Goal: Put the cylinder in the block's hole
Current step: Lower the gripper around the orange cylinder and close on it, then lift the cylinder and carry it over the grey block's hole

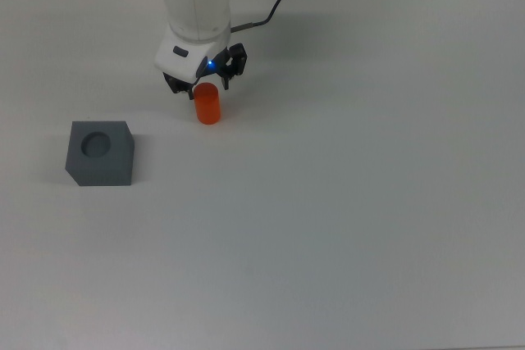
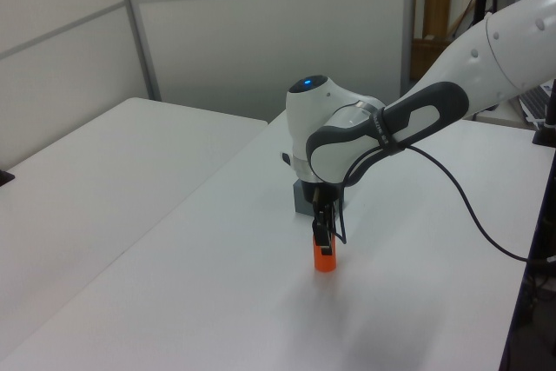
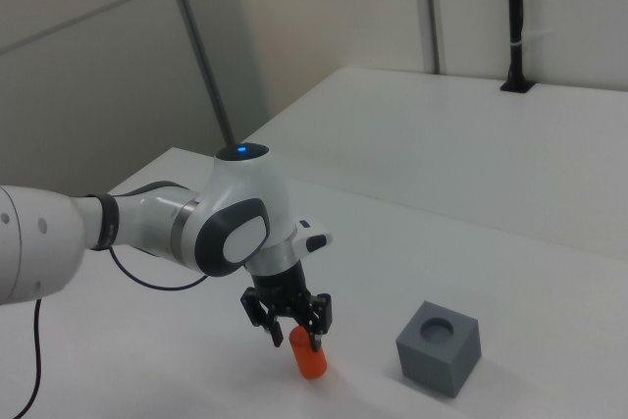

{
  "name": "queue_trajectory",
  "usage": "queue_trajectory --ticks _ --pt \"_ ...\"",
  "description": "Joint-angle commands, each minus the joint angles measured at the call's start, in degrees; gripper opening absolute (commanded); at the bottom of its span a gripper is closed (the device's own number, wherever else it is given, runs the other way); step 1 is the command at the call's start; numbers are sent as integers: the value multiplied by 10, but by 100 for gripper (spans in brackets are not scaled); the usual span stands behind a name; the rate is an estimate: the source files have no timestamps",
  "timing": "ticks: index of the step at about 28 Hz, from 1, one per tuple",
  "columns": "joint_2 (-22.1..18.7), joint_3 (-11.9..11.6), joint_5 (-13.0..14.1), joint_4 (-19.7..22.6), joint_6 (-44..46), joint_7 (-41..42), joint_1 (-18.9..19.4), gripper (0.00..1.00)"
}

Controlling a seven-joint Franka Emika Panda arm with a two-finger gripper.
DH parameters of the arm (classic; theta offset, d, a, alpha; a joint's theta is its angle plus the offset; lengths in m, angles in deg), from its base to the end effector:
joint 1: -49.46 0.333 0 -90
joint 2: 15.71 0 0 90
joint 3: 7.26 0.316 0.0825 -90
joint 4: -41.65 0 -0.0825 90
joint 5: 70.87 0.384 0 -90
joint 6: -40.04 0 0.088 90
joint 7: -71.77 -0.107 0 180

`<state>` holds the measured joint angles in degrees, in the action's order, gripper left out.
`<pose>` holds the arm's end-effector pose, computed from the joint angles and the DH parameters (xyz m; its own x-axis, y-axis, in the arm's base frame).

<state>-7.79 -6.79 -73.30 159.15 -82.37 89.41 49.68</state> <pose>0.5683 0.0049 0.3679 0.9400 0.3358 -0.0605 0.3372 -0.9413 0.0158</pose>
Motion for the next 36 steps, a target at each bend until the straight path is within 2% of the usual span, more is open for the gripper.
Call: queue_trajectory --ticks 1,3,4,5,9,13,19,28,36 --pt "10 0 -4 -17 -10 6 3 43" --pt "10 0 -4 -18 -10 6 2 38" --pt "10 0 -4 -18 -10 6 2 31" --pt "10 0 -4 -18 -10 6 2 28" --pt "8 -1 0 -31 -6 6 -1 19" --pt "7 -7 8 -60 1 -1 -9 19" --pt "10 -8 33 -139 5 -64 -62 20" --pt "25 -8 52 -183 0 -74 -130 21" --pt "61 -8 51 -206 0 -67 -147 21"
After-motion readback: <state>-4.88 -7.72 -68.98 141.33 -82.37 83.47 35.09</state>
